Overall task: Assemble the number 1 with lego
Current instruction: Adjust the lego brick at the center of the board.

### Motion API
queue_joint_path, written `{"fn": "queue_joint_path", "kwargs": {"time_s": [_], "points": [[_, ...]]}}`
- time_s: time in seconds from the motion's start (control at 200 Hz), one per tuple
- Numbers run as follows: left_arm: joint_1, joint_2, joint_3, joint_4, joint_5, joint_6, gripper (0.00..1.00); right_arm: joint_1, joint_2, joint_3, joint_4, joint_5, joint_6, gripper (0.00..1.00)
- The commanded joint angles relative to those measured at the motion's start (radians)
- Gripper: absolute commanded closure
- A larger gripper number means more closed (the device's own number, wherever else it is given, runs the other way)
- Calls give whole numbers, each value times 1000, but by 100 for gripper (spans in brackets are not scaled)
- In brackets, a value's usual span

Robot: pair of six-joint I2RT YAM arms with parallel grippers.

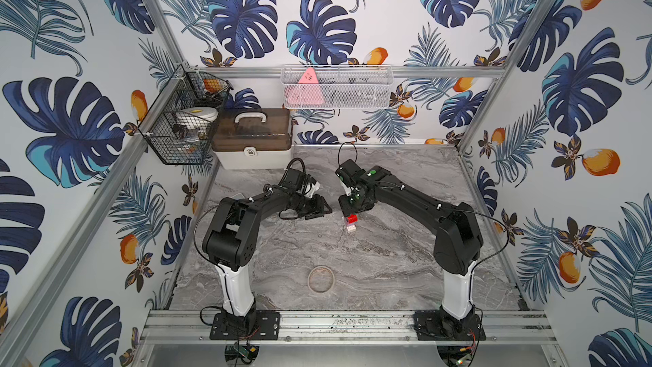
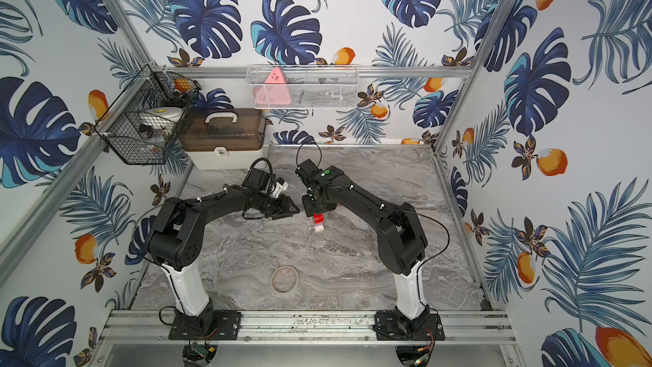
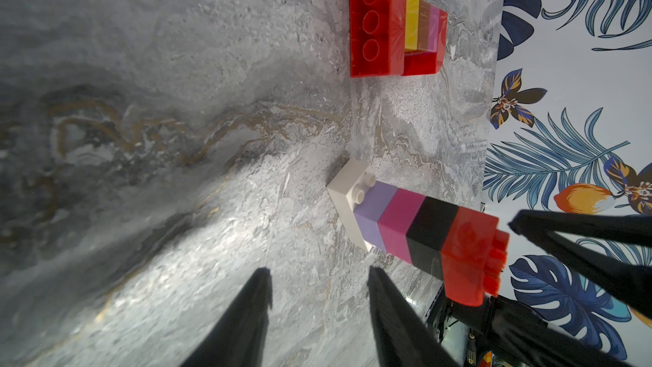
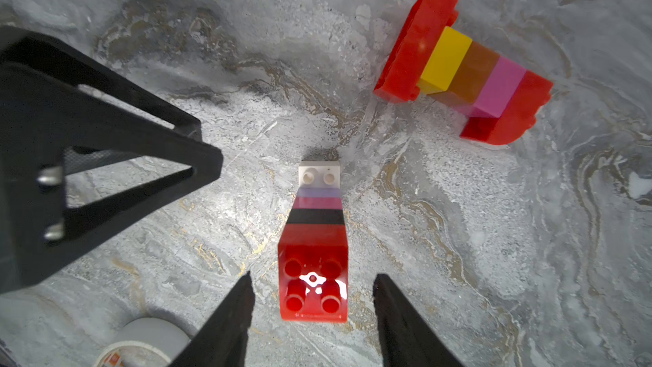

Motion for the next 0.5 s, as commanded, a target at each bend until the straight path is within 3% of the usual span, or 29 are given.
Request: {"fn": "queue_joint_path", "kwargs": {"time_s": [0.0, 0.08, 0.355, 0.495], "points": [[7, -1, 6, -11, -5, 9, 50, 1, 19, 4, -22, -9, -13, 41], [8, 0, 7, -13, -6, 11, 50, 1, 32, 7, -20, -10, -19, 43], [14, 0, 9, -17, -4, 15, 49, -1, 27, -8, -19, -30, -51, 68], [15, 1, 9, -17, -2, 14, 49, -46, -41, -63, 28, -173, -87, 79]]}}
